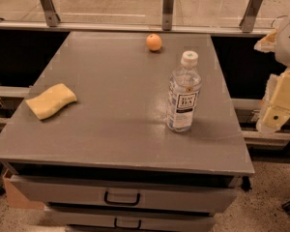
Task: Move sponge near blue plastic bottle
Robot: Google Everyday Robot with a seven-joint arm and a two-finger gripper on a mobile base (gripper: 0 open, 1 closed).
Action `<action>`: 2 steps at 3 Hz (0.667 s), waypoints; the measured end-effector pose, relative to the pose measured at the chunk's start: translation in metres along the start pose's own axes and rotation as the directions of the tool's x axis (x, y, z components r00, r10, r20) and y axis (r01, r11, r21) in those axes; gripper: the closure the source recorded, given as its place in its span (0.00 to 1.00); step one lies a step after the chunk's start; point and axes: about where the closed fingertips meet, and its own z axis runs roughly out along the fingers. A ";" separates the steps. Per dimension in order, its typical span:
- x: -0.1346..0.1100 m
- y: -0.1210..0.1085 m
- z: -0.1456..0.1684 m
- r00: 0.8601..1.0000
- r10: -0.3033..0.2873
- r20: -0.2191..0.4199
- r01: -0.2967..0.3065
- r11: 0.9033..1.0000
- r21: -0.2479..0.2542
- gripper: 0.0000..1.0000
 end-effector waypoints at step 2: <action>-0.033 -0.015 0.003 0.997 -0.050 0.054 0.050 0.999 0.006 0.00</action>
Offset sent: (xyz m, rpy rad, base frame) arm 0.0531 0.0671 0.0144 0.0852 -0.0444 0.1482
